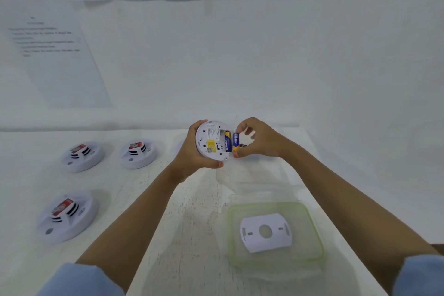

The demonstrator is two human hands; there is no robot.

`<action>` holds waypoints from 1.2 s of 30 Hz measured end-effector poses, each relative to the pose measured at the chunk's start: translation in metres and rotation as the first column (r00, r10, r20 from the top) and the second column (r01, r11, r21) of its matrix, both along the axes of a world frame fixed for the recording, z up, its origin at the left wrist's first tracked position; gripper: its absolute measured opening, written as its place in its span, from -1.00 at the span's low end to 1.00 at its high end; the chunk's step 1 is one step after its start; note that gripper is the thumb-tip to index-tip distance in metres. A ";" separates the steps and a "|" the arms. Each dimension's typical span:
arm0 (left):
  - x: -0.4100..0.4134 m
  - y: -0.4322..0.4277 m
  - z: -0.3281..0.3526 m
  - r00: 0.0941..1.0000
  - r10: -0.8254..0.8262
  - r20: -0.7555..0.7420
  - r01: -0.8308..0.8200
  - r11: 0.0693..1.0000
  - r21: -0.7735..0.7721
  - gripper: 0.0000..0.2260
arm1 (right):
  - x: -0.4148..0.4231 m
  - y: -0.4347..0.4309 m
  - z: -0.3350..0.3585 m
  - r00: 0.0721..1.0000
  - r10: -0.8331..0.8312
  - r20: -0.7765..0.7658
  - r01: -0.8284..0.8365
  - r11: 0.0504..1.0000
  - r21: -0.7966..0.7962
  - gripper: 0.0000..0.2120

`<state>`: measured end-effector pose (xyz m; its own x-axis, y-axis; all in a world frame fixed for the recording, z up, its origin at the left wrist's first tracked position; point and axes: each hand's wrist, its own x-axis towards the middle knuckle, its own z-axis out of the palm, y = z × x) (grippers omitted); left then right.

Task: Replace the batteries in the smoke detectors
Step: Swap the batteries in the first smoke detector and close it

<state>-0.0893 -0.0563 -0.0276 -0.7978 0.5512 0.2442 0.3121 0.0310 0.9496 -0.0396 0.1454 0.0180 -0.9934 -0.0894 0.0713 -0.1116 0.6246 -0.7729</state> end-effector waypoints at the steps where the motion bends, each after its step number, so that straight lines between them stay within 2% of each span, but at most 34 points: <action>1: -0.001 -0.003 -0.001 1.000 0.006 -0.002 -0.006 1.000 0.000 -0.06 | 0.001 0.002 0.000 0.998 -0.009 0.063 0.008 1.000 0.012 -0.58; 3: -0.002 -0.008 -0.001 1.000 0.020 -0.001 -0.020 1.000 0.000 -0.06 | 0.003 0.001 -0.001 0.980 -0.003 0.200 -0.030 0.987 0.158 -0.56; 5: -0.002 -0.009 -0.002 1.000 0.021 -0.004 -0.021 1.000 -0.003 -0.06 | 0.004 -0.006 -0.007 0.956 -0.013 0.294 -0.095 0.932 0.349 -0.52; 8: -0.004 -0.006 -0.004 1.000 0.021 -0.013 -0.022 1.000 -0.015 -0.09 | 0.005 -0.019 -0.019 0.933 -0.044 0.358 -0.127 0.889 0.440 -0.50; 12: -0.004 -0.004 -0.004 1.000 0.016 -0.016 -0.016 1.000 -0.018 -0.13 | 0.006 -0.018 -0.019 0.906 -0.045 0.421 -0.107 0.938 0.330 -0.59; 15: -0.003 -0.003 -0.004 1.000 0.005 -0.004 -0.005 1.000 -0.002 -0.12 | 0.006 -0.012 0.000 0.967 -0.136 0.217 0.112 0.987 0.119 -0.84; 17: -0.002 -0.001 -0.003 1.000 0.003 -0.009 -0.003 1.000 0.003 -0.10 | 0.005 -0.015 0.010 0.975 -0.219 0.041 0.221 0.974 -0.050 -0.92; 18: -0.001 0.001 -0.003 1.000 0.006 -0.018 -0.006 1.000 0.001 -0.10 | 0.005 -0.020 0.013 0.974 -0.225 -0.015 0.224 0.972 -0.076 -0.92; 23: 0.002 0.008 -0.001 1.000 0.016 -0.011 -0.016 1.000 0.007 -0.08 | -0.003 -0.034 0.001 0.977 -0.164 -0.136 0.182 0.973 0.139 -0.83; 29: 0.002 0.009 0.000 1.000 0.029 -0.012 -0.028 0.999 0.020 -0.07 | -0.008 -0.033 0.006 0.973 -0.212 -0.095 0.214 0.977 0.005 -0.84; 36: -0.001 0.011 0.002 1.000 0.013 -0.018 -0.013 1.000 0.023 -0.11 | -0.013 -0.030 0.005 0.968 -0.228 -0.104 0.229 0.973 0.000 -0.73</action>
